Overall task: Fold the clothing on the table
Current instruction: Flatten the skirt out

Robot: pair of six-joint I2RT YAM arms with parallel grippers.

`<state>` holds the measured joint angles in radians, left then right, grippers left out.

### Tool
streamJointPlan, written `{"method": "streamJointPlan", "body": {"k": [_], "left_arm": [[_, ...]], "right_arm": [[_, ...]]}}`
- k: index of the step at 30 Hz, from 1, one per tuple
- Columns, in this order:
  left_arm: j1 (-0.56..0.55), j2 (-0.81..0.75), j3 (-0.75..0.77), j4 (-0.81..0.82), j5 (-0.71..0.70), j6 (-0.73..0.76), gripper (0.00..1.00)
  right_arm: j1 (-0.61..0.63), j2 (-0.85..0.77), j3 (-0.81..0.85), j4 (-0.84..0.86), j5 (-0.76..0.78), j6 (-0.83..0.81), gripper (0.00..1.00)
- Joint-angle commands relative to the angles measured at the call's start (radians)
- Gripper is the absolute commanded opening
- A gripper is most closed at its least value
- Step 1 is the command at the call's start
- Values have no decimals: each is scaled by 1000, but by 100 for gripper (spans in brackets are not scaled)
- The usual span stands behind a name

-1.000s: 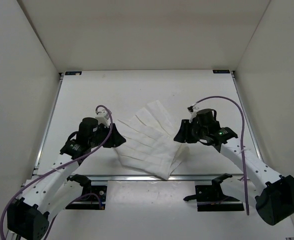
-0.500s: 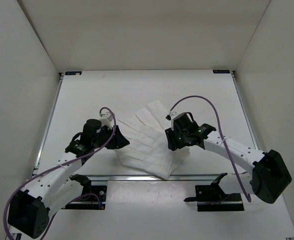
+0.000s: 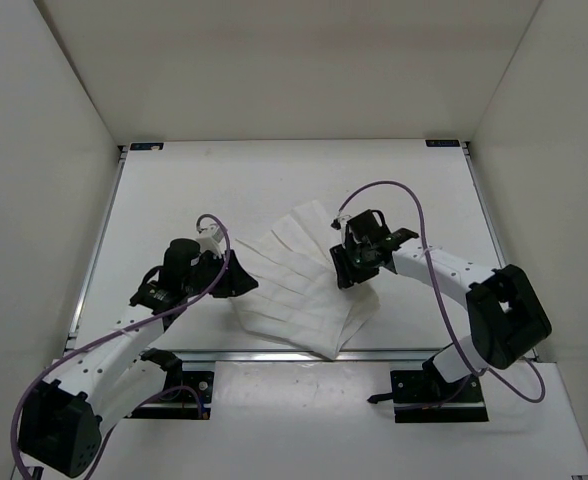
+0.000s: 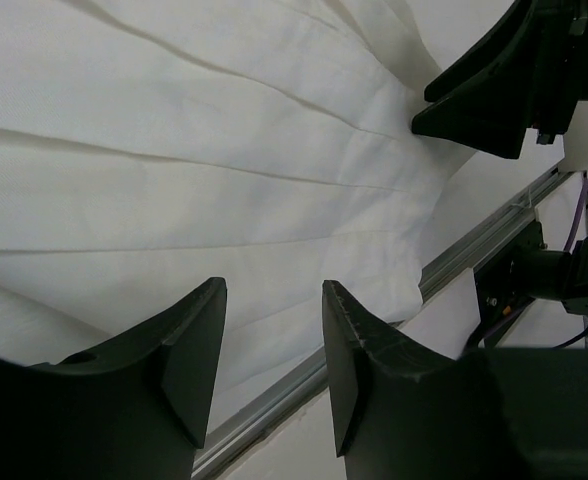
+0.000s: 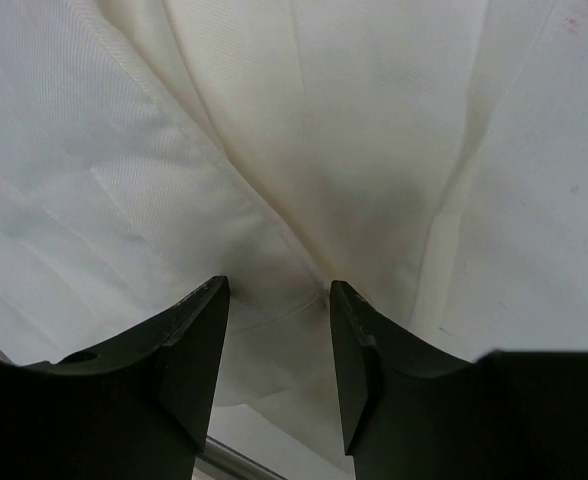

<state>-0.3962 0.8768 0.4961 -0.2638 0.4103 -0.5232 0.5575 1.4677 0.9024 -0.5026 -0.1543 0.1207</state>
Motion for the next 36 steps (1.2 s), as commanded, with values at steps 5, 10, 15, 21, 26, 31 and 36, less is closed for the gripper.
{"method": "streamJointPlan", "body": {"k": [5, 10, 15, 21, 26, 31, 36], "left_arm": [[57, -47, -16, 5, 48, 23, 55], [135, -97, -8, -21, 59, 8, 52], [210, -186, 67, -92, -42, 12, 47], [224, -193, 162, -180, -101, 29, 48], [211, -202, 196, -199, -108, 32, 49], [200, -191, 191, -200, -100, 43, 49], [149, -151, 156, -149, -80, 14, 46]], "right_arm": [[-7, 62, 56, -33, -142, -35, 9], [30, 34, 203, -39, -240, 22, 0], [91, 129, 594, 50, -312, 163, 0], [49, 300, 1437, -86, -163, 319, 0], [-189, -35, 746, 196, -229, 524, 0], [-375, -334, 47, 303, -275, 648, 0], [-351, -392, -161, 297, -228, 633, 1]]}}
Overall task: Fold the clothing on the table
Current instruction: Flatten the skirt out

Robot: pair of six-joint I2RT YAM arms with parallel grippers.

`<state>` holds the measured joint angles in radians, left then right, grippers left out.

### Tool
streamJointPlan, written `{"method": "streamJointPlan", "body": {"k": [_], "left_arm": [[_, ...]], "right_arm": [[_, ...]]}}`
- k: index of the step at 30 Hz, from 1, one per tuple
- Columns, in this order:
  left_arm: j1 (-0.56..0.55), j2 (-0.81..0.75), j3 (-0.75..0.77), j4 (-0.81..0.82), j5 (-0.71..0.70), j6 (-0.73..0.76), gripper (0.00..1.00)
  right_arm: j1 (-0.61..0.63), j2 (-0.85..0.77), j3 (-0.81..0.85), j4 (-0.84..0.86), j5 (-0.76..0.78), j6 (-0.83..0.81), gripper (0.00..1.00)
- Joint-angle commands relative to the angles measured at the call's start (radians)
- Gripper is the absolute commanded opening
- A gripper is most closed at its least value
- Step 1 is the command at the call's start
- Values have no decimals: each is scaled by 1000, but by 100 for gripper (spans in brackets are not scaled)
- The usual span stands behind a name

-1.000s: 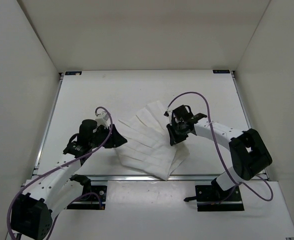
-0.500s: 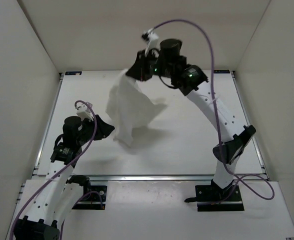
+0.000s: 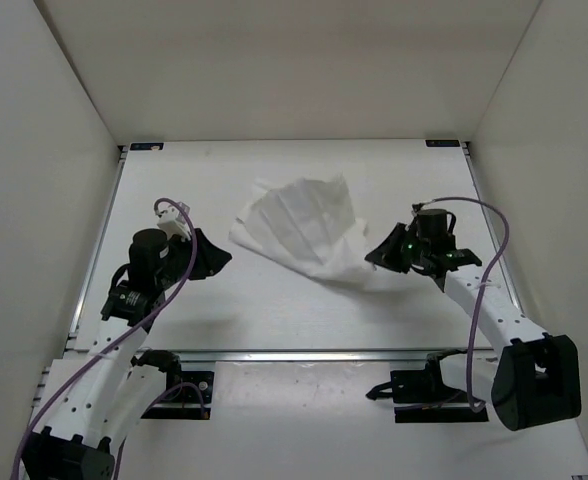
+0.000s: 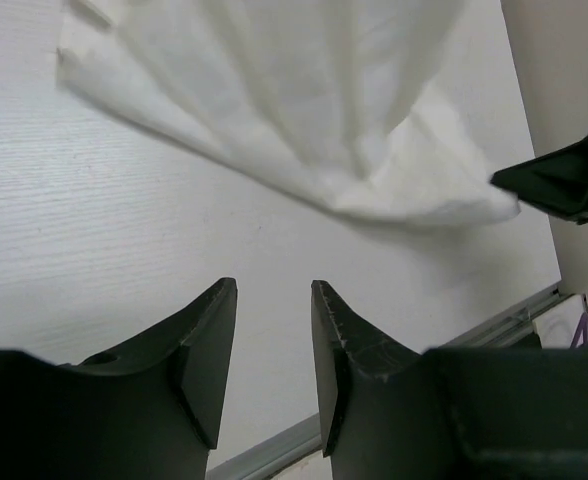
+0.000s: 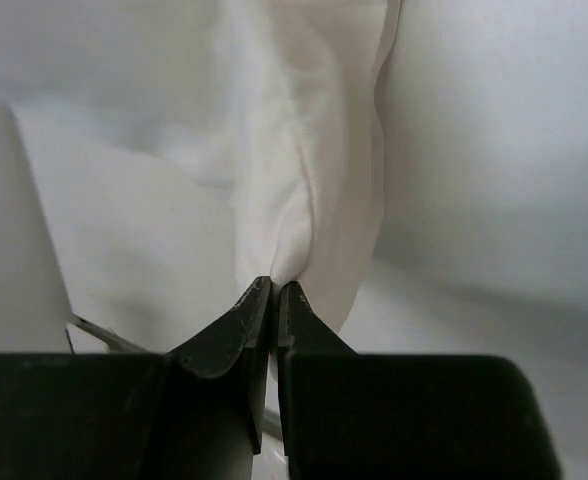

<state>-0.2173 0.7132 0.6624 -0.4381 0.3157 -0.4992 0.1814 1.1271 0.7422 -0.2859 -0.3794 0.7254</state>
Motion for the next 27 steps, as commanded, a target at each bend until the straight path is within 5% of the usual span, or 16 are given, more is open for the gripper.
{"method": "streamJointPlan", "body": {"k": [1, 8, 12, 15, 24, 27], "left_arm": [[-40, 15, -17, 36, 14, -16, 46], [3, -20, -1, 9, -15, -25, 46], [6, -43, 0, 1, -23, -29, 46], [6, -51, 9, -23, -30, -28, 47], [-16, -34, -6, -8, -14, -12, 48], [-50, -12, -46, 15, 0, -27, 51]], "right_arm": [[67, -55, 15, 77, -3, 2, 0], [372, 160, 403, 51, 30, -121, 0], [424, 360, 736, 28, -15, -87, 0], [437, 373, 911, -4, 109, -67, 0], [138, -48, 204, 44, 209, 106, 0], [154, -125, 12, -10, 227, 80, 0]]}}
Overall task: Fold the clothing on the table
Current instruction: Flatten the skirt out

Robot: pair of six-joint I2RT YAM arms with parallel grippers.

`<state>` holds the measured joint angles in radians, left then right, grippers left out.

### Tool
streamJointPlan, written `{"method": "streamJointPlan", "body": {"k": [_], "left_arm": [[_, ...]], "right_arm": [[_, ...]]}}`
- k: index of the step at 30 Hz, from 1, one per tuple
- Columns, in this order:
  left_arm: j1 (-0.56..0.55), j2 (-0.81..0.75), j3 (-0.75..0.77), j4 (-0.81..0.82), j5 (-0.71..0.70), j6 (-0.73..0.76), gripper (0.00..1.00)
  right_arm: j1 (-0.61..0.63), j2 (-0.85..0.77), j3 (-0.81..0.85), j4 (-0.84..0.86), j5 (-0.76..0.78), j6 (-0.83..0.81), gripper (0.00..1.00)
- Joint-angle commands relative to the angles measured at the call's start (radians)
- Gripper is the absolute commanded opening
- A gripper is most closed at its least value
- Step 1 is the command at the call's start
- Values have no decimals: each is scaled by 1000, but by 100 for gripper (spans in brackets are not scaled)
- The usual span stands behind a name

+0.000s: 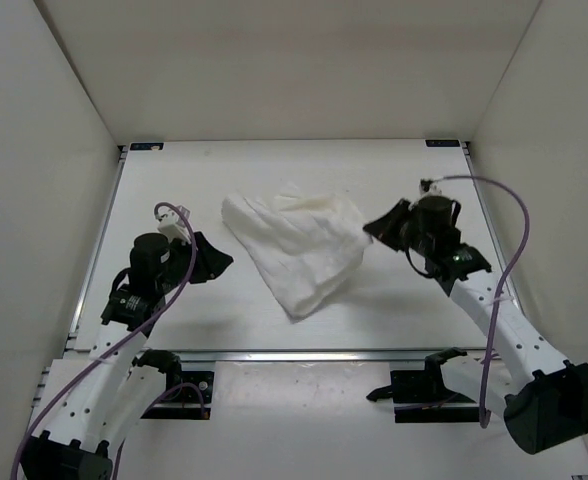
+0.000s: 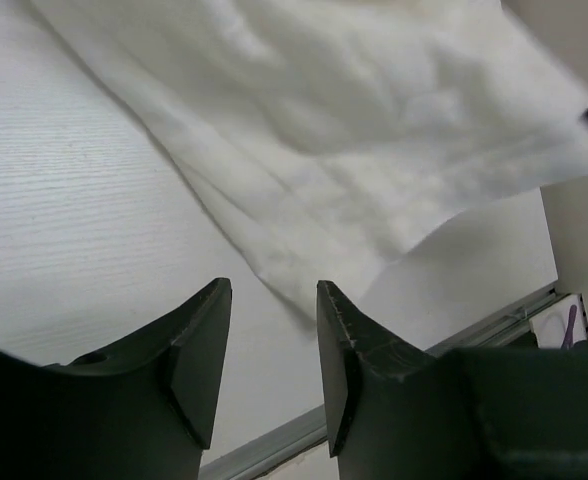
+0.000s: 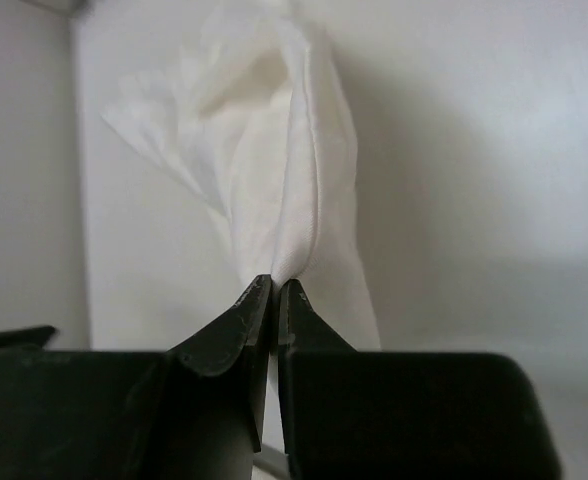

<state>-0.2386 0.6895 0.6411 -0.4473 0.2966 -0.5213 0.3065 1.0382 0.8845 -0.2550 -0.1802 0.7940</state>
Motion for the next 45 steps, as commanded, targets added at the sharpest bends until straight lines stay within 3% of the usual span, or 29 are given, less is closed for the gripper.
{"method": "streamJointPlan", "body": {"k": [1, 6, 9, 12, 17, 28, 31, 33, 37, 41, 45], "left_arm": [[-57, 18, -32, 28, 22, -22, 51], [-239, 91, -176, 165, 41, -155, 55], [-350, 143, -276, 280, 44, -284, 60], [-386, 195, -326, 364, 52, -351, 62], [-395, 283, -301, 334, -43, -336, 66], [-450, 571, -226, 484, -134, -388, 63], [-449, 636, -167, 489, -146, -367, 31], [-441, 657, -111, 475, -139, -353, 0], [-369, 595, 27, 360, -117, -254, 0], [-246, 463, 320, 92, -148, -116, 0], [-197, 349, 558, -92, -163, -57, 0]], "right_arm": [[49, -55, -160, -55, 59, 2, 0], [184, -83, -306, -122, 176, 2, 0], [169, -81, -335, -122, 179, -13, 0], [145, -84, -338, -107, 180, -47, 0], [152, -64, -334, -76, 177, -88, 0], [158, -46, -348, -33, 159, -151, 0], [135, -56, -349, -49, 133, -170, 0], [118, -61, -323, -67, 105, -193, 0], [75, -73, -194, -127, 26, -272, 0], [22, -78, 71, -233, -2, -332, 0], [9, -86, 310, -380, -1, -361, 0]]}}
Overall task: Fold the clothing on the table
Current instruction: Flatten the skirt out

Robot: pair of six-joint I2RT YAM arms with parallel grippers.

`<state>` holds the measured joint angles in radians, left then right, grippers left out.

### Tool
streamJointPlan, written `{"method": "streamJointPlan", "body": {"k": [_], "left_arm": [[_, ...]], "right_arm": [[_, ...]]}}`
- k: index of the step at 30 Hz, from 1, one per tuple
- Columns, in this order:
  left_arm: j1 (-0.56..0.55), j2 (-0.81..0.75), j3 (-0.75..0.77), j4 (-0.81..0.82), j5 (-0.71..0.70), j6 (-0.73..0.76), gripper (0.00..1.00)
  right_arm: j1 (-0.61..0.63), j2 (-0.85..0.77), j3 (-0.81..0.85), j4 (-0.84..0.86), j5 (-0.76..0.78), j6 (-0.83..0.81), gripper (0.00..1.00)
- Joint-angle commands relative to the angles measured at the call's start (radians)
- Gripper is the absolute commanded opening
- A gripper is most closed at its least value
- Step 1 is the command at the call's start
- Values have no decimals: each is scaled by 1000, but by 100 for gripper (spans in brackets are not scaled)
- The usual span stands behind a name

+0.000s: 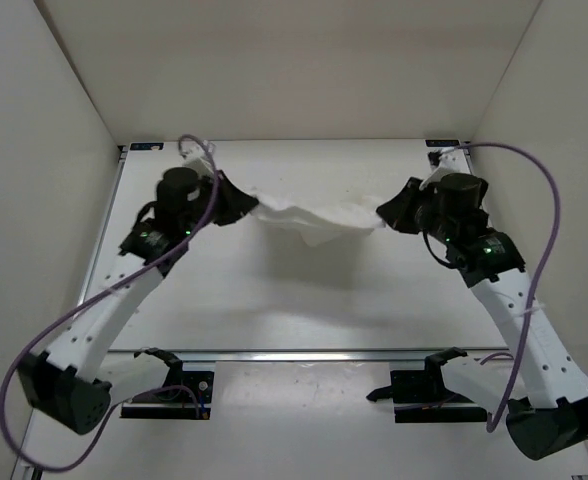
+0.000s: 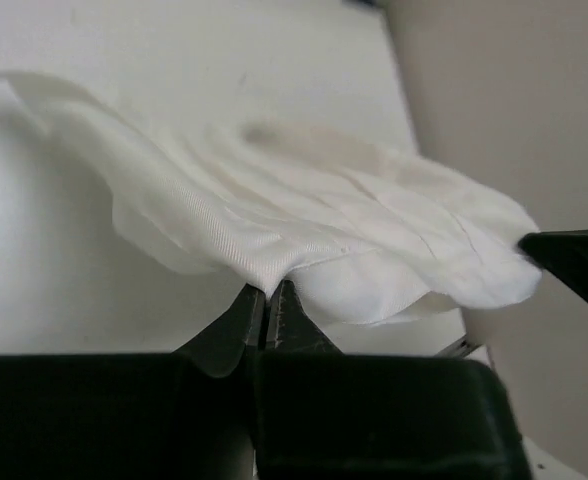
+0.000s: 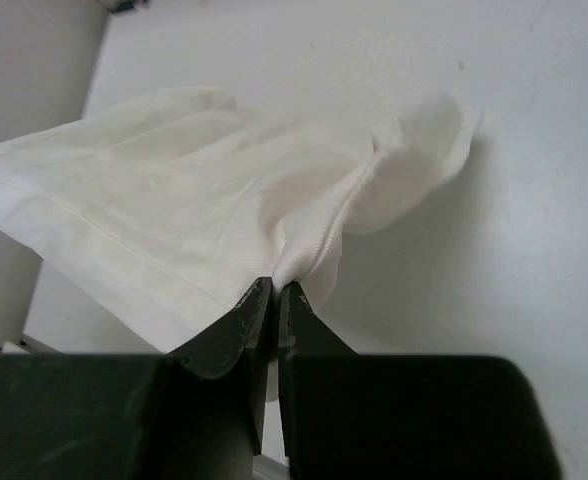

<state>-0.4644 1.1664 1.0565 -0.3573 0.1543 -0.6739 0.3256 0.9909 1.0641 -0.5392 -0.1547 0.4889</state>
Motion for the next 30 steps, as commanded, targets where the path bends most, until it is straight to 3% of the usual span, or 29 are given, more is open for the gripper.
{"method": "streamJointPlan", "body": {"k": [1, 6, 12, 16, 19, 21, 24, 30], "left_arm": [[32, -134, 164, -215, -1, 102, 0], [131, -110, 281, -253, 86, 151, 0], [225, 166, 469, -227, 126, 201, 0], [268, 381, 844, -366, 157, 244, 0], [276, 435, 1035, -425, 142, 252, 0], [277, 417, 1011, -419, 152, 247, 0], [257, 293, 744, -306, 120, 235, 0], [244, 85, -57, 5, 153, 152, 0]], "right_arm": [[-16, -28, 187, -131, -31, -58, 0], [-28, 127, 408, -220, -180, -79, 0], [-40, 561, 771, -281, -201, -171, 0], [21, 745, 1229, -404, -76, -205, 0], [61, 738, 1312, -378, -16, -233, 0], [34, 657, 1149, -306, -20, -230, 0], [-43, 545, 850, -197, -84, -195, 0], [-106, 434, 288, -26, -169, -118, 0]]}}
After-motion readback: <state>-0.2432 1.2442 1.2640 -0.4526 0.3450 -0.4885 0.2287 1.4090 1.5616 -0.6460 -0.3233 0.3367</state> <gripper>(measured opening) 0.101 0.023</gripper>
